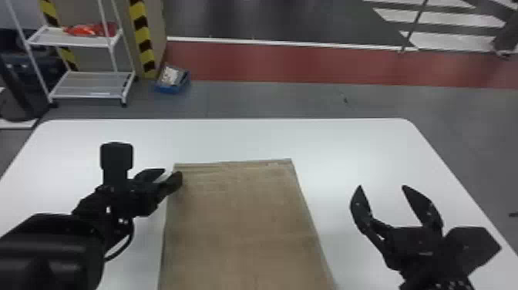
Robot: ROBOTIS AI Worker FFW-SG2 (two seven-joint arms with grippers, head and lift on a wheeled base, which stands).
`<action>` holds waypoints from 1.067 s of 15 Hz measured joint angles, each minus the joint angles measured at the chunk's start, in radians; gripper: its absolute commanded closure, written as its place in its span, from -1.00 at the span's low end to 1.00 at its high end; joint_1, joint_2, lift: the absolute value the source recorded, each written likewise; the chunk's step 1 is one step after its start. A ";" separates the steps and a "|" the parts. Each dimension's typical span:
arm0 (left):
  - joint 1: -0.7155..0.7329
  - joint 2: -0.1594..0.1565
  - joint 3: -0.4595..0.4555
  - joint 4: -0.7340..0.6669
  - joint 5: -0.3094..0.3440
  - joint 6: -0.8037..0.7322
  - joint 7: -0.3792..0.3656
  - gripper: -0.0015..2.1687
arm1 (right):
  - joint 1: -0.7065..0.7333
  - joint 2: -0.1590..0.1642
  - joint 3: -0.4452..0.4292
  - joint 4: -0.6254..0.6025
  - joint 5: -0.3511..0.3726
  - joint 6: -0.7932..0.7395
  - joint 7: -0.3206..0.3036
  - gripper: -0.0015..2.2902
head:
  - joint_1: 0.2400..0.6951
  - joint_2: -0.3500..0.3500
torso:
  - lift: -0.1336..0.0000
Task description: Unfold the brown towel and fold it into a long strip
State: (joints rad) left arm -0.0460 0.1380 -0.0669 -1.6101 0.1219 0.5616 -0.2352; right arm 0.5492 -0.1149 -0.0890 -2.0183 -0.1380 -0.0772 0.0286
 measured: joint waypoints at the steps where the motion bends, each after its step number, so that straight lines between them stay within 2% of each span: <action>1: 0.000 0.000 0.000 0.000 -0.001 0.000 -0.001 -0.37 | 0.000 0.000 0.000 0.001 0.000 0.000 0.000 -0.92 | 1.00 -0.30 | -0.87; 3: 0.000 0.000 -0.001 0.001 -0.002 0.000 -0.005 -0.32 | 0.000 0.000 -0.001 0.003 0.000 -0.001 0.000 -0.92 | 1.00 -0.30 | -0.87; 4: 0.000 0.000 -0.001 0.001 -0.003 0.000 -0.010 -0.09 | 0.000 0.000 -0.001 0.004 0.000 -0.001 0.001 -0.92 | 1.00 -0.31 | -0.87; 5: 0.000 0.000 -0.001 0.001 -0.005 0.000 -0.018 0.37 | 0.000 0.000 -0.002 0.004 0.000 -0.002 0.001 -0.92 | 1.00 -0.31 | -0.87; 11: 0.020 -0.003 0.010 -0.013 -0.019 -0.001 -0.014 0.41 | 0.000 0.001 -0.003 0.008 0.000 -0.003 0.000 -0.92 | 1.00 -0.30 | -0.87; 13: 0.048 -0.002 0.012 -0.060 -0.016 -0.001 -0.016 0.41 | 0.000 0.001 -0.003 0.009 0.000 -0.003 0.000 -0.92 | 1.00 -0.30 | -0.87; 16: 0.122 -0.003 0.014 -0.206 -0.004 0.011 -0.016 0.41 | -0.002 0.002 -0.001 0.010 0.000 -0.003 0.001 -0.92 | 1.00 -0.35 | -0.87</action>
State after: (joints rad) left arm 0.0758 0.1353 -0.0533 -1.8157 0.1179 0.5724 -0.2510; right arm 0.5469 -0.1132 -0.0904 -2.0079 -0.1381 -0.0806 0.0291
